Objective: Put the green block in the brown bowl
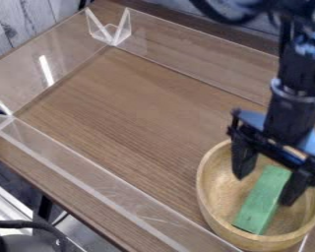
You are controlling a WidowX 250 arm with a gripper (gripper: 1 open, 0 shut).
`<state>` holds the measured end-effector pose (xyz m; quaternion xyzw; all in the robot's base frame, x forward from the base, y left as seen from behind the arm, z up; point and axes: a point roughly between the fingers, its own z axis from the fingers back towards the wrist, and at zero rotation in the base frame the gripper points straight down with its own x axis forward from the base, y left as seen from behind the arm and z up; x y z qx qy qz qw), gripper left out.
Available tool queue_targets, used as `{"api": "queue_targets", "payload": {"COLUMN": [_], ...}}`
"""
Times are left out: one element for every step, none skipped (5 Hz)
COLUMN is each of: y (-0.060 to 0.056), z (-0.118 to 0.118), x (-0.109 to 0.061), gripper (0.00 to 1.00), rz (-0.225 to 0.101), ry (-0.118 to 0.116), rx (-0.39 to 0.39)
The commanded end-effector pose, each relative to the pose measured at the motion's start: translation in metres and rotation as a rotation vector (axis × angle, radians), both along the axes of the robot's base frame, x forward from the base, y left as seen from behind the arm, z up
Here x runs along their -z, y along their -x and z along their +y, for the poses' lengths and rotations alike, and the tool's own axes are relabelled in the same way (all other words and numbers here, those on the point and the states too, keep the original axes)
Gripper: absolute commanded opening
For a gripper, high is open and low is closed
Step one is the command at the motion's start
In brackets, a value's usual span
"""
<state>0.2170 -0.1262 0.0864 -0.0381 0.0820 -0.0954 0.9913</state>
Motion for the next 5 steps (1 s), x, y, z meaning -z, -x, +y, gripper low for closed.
{"api": "queue_targets", "payload": {"y": [-0.017, -0.027, -0.040, -0.035, -0.033], "z": [0.013, 0.038, 0.072, 0.043, 0.022], "x": [-0.056, -0.089, -0.104, -0.091, -0.080], "gripper": [1.00, 1.00, 1.00, 1.00, 1.00], "rz": [-0.186, -0.259, -0.279, -0.272, -0.260], "ry": [0.027, 0.011, -0.013, -0.014, -0.018], "rx": [-0.057, -0.129, -0.206, -0.170, -0.139]}}
